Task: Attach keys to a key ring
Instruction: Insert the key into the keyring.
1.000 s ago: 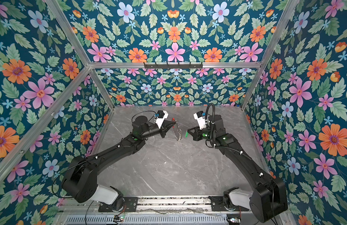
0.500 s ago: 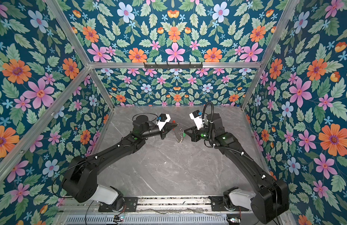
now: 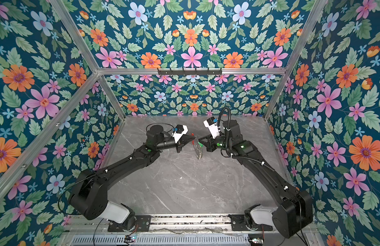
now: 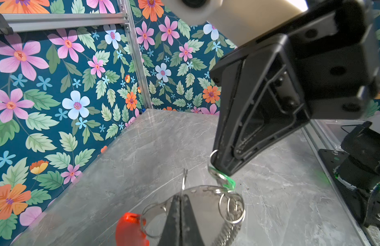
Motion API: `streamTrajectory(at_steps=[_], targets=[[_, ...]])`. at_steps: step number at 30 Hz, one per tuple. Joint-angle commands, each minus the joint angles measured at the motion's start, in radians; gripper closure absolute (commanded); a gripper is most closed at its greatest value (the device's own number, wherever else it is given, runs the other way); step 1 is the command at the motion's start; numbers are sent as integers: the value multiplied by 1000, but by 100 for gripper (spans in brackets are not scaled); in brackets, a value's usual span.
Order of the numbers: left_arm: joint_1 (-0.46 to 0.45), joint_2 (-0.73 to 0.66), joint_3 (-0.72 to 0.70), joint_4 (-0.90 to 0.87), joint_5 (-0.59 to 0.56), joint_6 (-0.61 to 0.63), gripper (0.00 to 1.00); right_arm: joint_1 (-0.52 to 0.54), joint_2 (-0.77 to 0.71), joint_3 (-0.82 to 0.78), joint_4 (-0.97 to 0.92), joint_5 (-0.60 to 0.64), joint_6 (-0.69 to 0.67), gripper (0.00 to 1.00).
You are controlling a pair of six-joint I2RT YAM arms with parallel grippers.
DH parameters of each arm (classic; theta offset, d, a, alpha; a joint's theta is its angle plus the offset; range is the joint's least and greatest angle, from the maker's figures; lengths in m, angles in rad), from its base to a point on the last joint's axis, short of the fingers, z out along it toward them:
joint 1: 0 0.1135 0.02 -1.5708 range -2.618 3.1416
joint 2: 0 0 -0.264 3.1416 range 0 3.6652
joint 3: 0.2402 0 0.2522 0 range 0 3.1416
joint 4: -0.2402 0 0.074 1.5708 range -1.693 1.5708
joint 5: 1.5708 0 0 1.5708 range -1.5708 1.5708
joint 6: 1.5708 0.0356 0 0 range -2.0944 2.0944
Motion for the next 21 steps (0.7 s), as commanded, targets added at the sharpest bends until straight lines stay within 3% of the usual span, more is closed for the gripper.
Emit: streamTrajectory(at_steps=[1,21], targets=[[1,0,9,26,23,-1,100,2,13,18,-4,15,-33,100],[1,14,27,12,37,-3,100,12,87,87,-38,30,-27,100]])
